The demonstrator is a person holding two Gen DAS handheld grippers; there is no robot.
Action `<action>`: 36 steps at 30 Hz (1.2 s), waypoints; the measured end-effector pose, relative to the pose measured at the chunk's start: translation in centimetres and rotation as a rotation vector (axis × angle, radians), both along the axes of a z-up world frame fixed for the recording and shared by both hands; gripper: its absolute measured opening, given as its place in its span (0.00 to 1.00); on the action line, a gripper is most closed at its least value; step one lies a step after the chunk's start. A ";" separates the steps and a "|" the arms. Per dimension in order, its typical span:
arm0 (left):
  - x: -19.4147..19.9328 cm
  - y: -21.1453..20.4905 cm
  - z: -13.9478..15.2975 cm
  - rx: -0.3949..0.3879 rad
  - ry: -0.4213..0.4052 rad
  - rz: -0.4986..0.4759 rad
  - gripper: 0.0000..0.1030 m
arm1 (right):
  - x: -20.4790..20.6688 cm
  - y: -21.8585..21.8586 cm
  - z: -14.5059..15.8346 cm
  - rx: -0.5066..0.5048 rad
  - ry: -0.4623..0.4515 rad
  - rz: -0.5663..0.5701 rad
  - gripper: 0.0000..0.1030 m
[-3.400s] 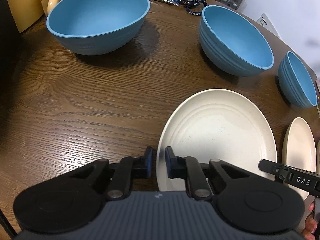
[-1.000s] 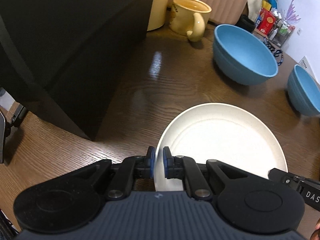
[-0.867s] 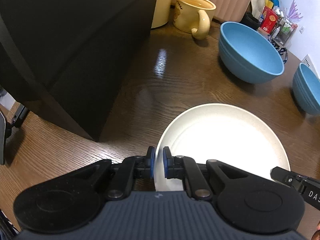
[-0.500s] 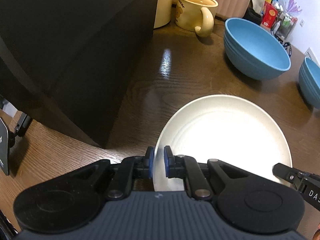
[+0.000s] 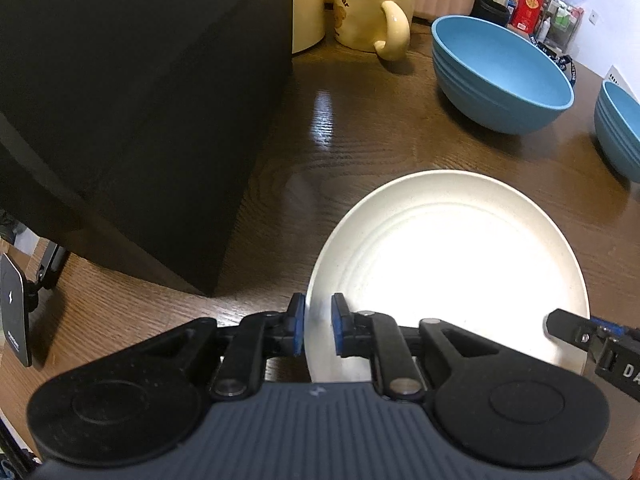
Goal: Organize plates and bowls
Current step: 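Lower the cream plate onto the table and open both grippers, then move both grippers to the rim of the next cream plate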
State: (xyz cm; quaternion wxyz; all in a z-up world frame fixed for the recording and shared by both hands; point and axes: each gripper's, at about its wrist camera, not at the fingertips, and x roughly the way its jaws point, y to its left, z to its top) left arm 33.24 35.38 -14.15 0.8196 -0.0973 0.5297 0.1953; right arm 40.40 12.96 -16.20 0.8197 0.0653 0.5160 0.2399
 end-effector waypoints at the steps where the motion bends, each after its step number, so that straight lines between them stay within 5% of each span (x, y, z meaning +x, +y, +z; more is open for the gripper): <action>1: -0.1 0.0 0.0 0.005 0.003 0.004 0.23 | -0.1 -0.1 0.2 0.000 -0.008 -0.005 0.40; 3: -0.4 0.1 0.2 0.021 -0.002 0.010 0.43 | -0.3 -0.4 0.3 0.003 -0.021 -0.014 0.61; 9: -1.5 0.4 1.7 0.052 -0.045 0.039 0.91 | -0.4 -1.4 1.0 0.016 -0.035 -0.044 0.89; 11: -1.8 0.5 2.3 0.048 -0.068 0.046 0.98 | -0.4 -1.6 1.2 0.019 -0.034 -0.045 0.96; 36: -2.4 -1.8 6.4 -0.013 -0.182 0.019 1.00 | -2.3 -4.5 5.0 0.010 -0.121 -0.088 1.00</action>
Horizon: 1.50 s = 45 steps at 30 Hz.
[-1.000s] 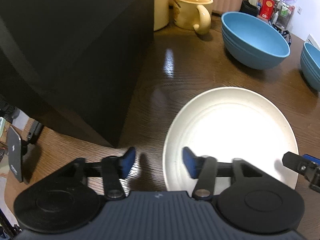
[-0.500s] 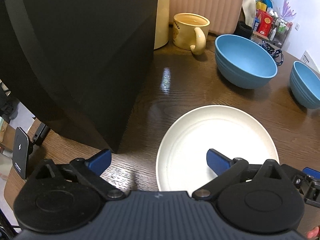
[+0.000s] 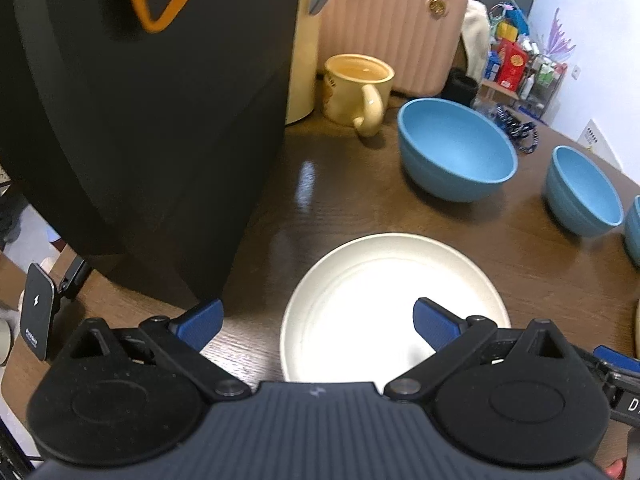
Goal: Organize plates and bowls
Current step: 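Move both grippers to the rim of the next cream plate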
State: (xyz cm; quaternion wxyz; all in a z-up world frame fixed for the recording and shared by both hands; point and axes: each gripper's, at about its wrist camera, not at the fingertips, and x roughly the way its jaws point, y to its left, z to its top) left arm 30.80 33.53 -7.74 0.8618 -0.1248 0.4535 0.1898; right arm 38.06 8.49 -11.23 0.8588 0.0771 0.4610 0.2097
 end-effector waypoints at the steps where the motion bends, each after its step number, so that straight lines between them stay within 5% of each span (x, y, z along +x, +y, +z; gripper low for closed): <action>1: 0.1 -0.3 0.2 -0.003 -0.005 -0.008 1.00 | -0.1 -0.3 0.2 -0.001 -0.004 -0.008 1.00; 45: 7.1 -18.2 1.7 -0.025 -0.027 -0.363 1.00 | -2.2 -18.8 2.5 -0.084 -0.058 -0.375 1.00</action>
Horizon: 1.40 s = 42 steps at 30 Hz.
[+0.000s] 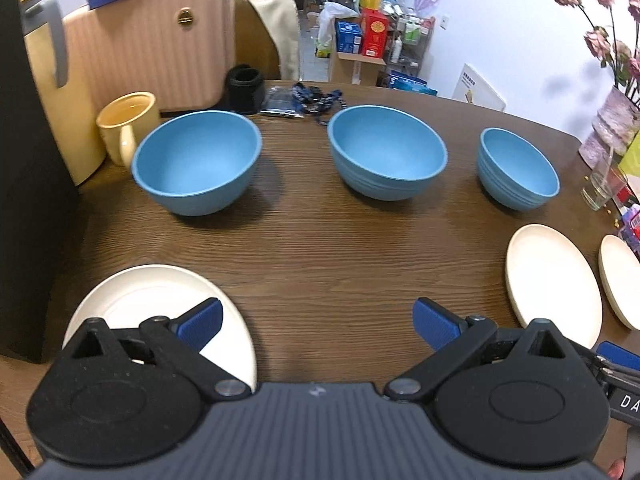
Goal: Organize plates and bowls
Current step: 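Move both grippers to the rim of the next cream plate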
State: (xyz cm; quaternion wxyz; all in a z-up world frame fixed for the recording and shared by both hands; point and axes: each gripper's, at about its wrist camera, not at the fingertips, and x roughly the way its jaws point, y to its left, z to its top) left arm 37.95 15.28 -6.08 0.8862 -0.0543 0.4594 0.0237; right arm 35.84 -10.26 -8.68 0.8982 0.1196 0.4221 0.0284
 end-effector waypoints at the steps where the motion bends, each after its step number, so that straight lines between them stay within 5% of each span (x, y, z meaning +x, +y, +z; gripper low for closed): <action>1: 0.2 -0.5 0.0 0.001 0.001 -0.004 1.00 | 0.1 -0.4 0.0 0.002 0.000 -0.004 1.00; 42: 6.6 -17.3 -2.1 -0.008 0.032 -0.073 1.00 | 4.7 -16.5 -2.2 0.020 0.041 -0.101 1.00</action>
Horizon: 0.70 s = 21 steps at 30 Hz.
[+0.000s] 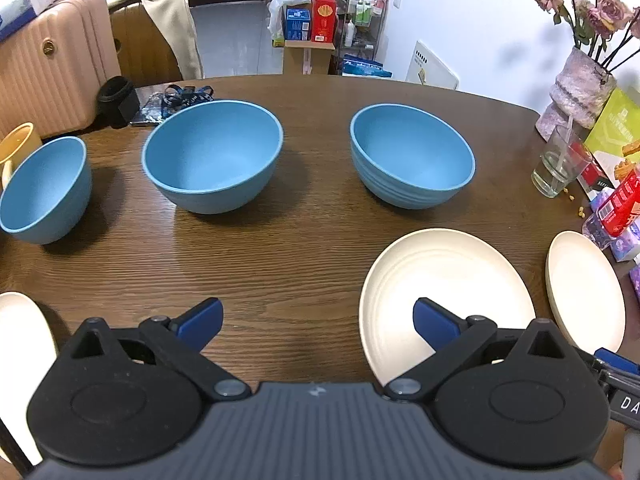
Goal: Organize plates and bowls
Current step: 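Move both grippers to the rim of the next cream plate, then close both grippers on the rim of the second cream plate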
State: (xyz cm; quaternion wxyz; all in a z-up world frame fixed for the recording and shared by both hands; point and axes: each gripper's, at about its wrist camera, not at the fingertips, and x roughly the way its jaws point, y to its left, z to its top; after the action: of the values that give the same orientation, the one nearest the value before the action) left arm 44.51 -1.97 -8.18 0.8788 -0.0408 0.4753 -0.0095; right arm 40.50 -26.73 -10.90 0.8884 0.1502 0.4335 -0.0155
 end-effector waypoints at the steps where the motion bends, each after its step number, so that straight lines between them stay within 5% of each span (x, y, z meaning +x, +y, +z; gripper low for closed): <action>1: 0.2 -0.2 -0.2 0.001 0.004 0.001 1.00 | 0.2 -0.2 -0.1 -0.007 0.004 -0.003 1.00; 16: 3.1 -1.9 -2.8 0.024 0.063 0.008 1.00 | 2.1 -2.8 -2.6 0.032 0.089 -0.032 0.85; 21: 3.8 -2.2 -3.6 0.027 0.076 0.002 1.00 | 2.8 -3.3 -3.4 0.066 0.116 -0.030 0.68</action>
State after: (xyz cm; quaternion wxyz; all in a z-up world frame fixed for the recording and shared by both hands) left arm 48.34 -4.18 -11.74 0.8606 -0.0299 0.5085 -0.0007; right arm 43.25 -30.00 -14.28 0.8559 0.1850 0.4823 -0.0232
